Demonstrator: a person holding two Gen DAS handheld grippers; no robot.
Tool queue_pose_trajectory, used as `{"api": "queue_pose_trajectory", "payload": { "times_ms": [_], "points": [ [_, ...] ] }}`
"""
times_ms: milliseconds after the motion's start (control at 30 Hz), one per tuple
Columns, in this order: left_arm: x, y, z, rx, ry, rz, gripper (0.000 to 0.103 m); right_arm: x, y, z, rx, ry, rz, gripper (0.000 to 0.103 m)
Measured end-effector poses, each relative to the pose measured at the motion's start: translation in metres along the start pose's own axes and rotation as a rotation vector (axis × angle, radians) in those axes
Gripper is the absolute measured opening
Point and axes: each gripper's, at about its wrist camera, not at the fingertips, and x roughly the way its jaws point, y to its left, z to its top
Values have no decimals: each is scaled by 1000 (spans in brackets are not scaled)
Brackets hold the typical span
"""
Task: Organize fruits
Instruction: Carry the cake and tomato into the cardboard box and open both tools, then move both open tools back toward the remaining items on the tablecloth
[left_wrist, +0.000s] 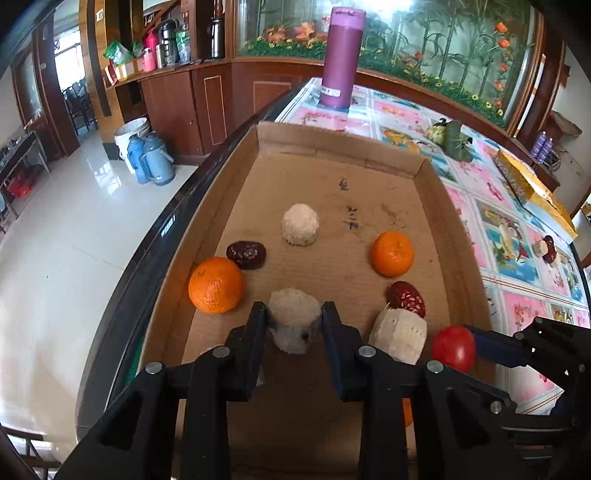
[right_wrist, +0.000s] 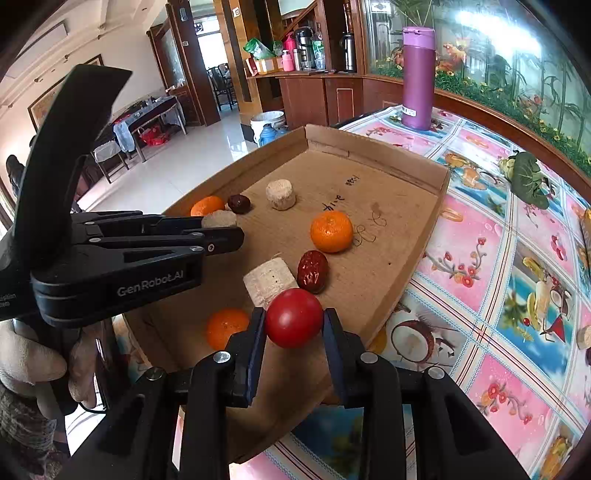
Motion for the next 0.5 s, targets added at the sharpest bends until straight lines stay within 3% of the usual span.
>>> {"api": "queue_pose_trajectory", "payload": {
  "times_ms": [100, 200, 367, 500],
  "points": [
    [-3, 1, -2, -12, -6, -12, 33, 1, 2, 0, -14, -3, -10, 34],
    [-13, 5, -2, -40, -31, -28, 46, 1, 4, 0, -23, -9, -15, 36],
    [-44, 11, -5, -86, -114, -9, 58, -9, 7, 0, -22, -43, -7, 63],
    [-80, 11, -17, -125, -232, 59, 75, -25, 8, 0, -20, -87, -6, 65]
  ]
}}
